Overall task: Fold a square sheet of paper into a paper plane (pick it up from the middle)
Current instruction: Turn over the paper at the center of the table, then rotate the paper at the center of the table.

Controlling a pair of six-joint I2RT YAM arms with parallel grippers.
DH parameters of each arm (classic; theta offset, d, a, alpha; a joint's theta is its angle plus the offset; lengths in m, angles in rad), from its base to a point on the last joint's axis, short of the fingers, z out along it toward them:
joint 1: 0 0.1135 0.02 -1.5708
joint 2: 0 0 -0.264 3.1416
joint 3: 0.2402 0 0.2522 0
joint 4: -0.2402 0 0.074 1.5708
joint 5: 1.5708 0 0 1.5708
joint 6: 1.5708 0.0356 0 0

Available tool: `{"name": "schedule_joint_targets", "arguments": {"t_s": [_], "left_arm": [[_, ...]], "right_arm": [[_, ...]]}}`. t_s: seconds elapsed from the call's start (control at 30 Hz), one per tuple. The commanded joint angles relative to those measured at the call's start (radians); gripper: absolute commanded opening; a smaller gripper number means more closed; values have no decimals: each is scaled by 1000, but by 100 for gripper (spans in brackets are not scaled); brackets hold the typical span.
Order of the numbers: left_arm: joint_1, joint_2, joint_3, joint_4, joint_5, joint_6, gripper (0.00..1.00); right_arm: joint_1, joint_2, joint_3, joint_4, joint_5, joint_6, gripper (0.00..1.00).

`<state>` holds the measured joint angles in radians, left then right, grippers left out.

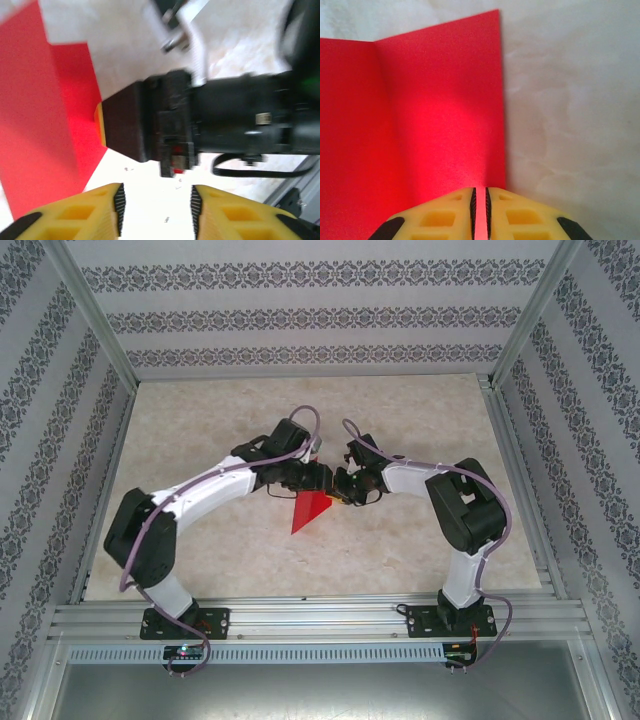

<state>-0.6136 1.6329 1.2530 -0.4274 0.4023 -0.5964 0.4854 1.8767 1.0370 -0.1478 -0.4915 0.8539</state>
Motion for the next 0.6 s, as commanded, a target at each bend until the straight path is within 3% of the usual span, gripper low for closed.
{"name": "schedule_joint_targets", "arguments": {"t_s": [0.0, 0.27, 0.43, 0.57], "left_arm": [[47, -87, 12, -48, -61, -36, 48], [206, -201, -166, -59, -193, -139, 71], [285, -233, -249, -75, -235, -170, 85], [324, -254, -291, -88, -264, -199, 97]], "right_arm": [[-25, -31, 25, -53, -7, -36, 15], [-128, -292, -26, -210, 108, -129, 28], [-17, -318, 52, -286, 189, -168, 34], [117, -201, 138, -274, 208, -154, 34]]}}
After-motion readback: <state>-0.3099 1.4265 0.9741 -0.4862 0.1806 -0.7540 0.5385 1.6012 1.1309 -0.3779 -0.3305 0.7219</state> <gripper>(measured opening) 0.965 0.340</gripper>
